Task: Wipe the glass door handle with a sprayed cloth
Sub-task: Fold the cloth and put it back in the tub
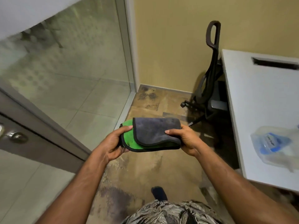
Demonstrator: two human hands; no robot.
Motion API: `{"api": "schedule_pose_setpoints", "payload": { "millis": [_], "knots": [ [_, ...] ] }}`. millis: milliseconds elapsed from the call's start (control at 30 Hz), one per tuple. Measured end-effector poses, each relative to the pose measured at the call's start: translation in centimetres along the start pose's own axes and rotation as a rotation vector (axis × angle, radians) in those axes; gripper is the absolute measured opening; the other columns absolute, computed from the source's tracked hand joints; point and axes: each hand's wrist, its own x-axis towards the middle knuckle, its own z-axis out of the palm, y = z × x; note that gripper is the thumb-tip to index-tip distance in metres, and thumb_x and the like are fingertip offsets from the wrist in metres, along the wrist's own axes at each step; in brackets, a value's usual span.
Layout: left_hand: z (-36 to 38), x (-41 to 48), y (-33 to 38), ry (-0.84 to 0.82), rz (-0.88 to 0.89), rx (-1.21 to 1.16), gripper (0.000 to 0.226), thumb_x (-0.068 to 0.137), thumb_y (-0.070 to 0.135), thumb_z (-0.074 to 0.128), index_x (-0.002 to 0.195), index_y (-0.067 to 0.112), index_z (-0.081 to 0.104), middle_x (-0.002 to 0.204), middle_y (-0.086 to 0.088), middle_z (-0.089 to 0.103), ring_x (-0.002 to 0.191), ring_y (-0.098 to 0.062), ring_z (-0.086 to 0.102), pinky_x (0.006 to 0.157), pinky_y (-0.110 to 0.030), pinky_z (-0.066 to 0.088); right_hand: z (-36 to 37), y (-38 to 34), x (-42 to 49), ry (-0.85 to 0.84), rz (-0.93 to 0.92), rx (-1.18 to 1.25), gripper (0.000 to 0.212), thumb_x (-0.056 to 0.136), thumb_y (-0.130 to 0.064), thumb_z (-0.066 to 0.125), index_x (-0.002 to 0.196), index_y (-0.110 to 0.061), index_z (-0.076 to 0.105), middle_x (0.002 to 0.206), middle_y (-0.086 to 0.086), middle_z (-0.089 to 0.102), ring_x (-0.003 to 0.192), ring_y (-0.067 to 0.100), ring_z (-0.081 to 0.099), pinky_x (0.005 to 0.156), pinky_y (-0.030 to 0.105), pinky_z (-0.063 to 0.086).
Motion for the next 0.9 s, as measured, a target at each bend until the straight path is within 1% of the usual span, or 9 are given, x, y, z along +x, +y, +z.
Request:
{"api": "schedule_pose_setpoints", "payload": {
  "millis": [67, 167, 333, 433, 533, 600, 700, 767, 900],
  "knots": [
    [0.6, -0.1, -0.5, -0.015, -0.012, 0.04, 0.044, 0.074, 0.02, 0.071, 0.114, 0.003, 0.068, 0.092, -0.016, 0.075, 0.069, -0.026, 0.074, 0.062, -0.041, 0.063, -0.5, 0.7, -1.2, 0.055, -0.013, 0.027, 0.032, 0.08, 0.006, 0.072, 0.11, -0.003, 0.067, 0.104, 0.015, 0.076, 0.092, 0.027, 0.075, 0.068, 0.028, 0.059],
    [1.4, 0.0, -1.3, -0.046, -0.018, 0.097, 0.043, 0.073, 0.02, 0.071, 0.113, 0.005, 0.069, 0.089, -0.014, 0.075, 0.066, -0.024, 0.073, 0.057, -0.036, 0.063, -1.3, 1.6, -3.5, 0.114, -0.044, 0.051, 0.036, 0.08, 0.006, 0.071, 0.114, -0.003, 0.064, 0.103, 0.012, 0.077, 0.091, 0.025, 0.075, 0.069, 0.028, 0.06],
    [3.4, -0.1, -3.2, -0.112, -0.027, 0.225, 0.036, 0.072, 0.024, 0.072, 0.104, 0.01, 0.072, 0.088, -0.011, 0.076, 0.069, -0.022, 0.072, 0.061, -0.034, 0.06, -3.5, 3.7, -7.6, 0.217, -0.11, 0.064, 0.039, 0.08, 0.002, 0.073, 0.117, -0.007, 0.064, 0.103, 0.008, 0.077, 0.095, 0.024, 0.074, 0.077, 0.03, 0.06],
    [5.1, -0.1, -4.4, -0.146, -0.047, 0.239, 0.039, 0.071, 0.022, 0.072, 0.107, 0.009, 0.071, 0.093, -0.011, 0.075, 0.072, -0.022, 0.071, 0.062, -0.032, 0.059, -5.0, 4.7, -9.8, 0.303, -0.138, 0.084, 0.043, 0.08, 0.0, 0.074, 0.121, -0.007, 0.062, 0.109, 0.011, 0.075, 0.099, 0.026, 0.073, 0.084, 0.034, 0.059],
    [7.1, -0.2, -5.5, -0.183, -0.063, 0.255, 0.047, 0.069, 0.022, 0.072, 0.113, 0.007, 0.07, 0.102, -0.014, 0.073, 0.079, -0.025, 0.069, 0.067, -0.033, 0.058, -6.6, 5.1, -11.7, 0.371, -0.165, 0.089, 0.046, 0.077, -0.003, 0.077, 0.121, -0.007, 0.063, 0.109, 0.011, 0.075, 0.099, 0.025, 0.073, 0.08, 0.031, 0.059],
    [8.7, 0.1, -6.1, -0.224, -0.073, 0.282, 0.04, 0.077, 0.021, 0.07, 0.115, 0.007, 0.07, 0.103, -0.014, 0.074, 0.08, -0.025, 0.07, 0.067, -0.032, 0.058, -8.0, 5.3, -12.6, 0.408, -0.181, 0.09, 0.047, 0.075, -0.005, 0.08, 0.119, -0.008, 0.064, 0.109, 0.01, 0.076, 0.099, 0.024, 0.074, 0.078, 0.03, 0.06],
    [11.6, 0.6, -7.4, -0.271, -0.094, 0.312, 0.03, 0.092, 0.016, 0.063, 0.119, 0.006, 0.069, 0.105, -0.015, 0.073, 0.081, -0.025, 0.071, 0.069, -0.033, 0.059, -10.5, 5.4, -13.9, 0.481, -0.193, 0.082, 0.05, 0.075, -0.009, 0.082, 0.122, -0.009, 0.065, 0.113, 0.011, 0.074, 0.105, 0.028, 0.072, 0.089, 0.039, 0.059],
    [13.6, 1.1, -8.4, -0.276, -0.108, 0.321, 0.026, 0.095, 0.015, 0.061, 0.118, 0.006, 0.069, 0.103, -0.015, 0.074, 0.08, -0.024, 0.07, 0.073, -0.035, 0.057, -12.5, 5.4, -14.7, 0.513, -0.187, 0.089, 0.051, 0.076, -0.012, 0.082, 0.124, -0.01, 0.064, 0.114, 0.011, 0.074, 0.107, 0.029, 0.071, 0.094, 0.043, 0.057],
    [18.3, 2.3, -10.6, -0.286, -0.122, 0.355, 0.02, 0.095, 0.015, 0.063, 0.111, 0.008, 0.072, 0.097, -0.013, 0.075, 0.078, -0.023, 0.071, 0.073, -0.035, 0.056, -16.7, 5.0, -16.3, 0.594, -0.193, 0.116, 0.053, 0.074, -0.013, 0.083, 0.124, -0.008, 0.063, 0.112, 0.009, 0.075, 0.105, 0.029, 0.071, 0.093, 0.043, 0.058]
  ]
}}
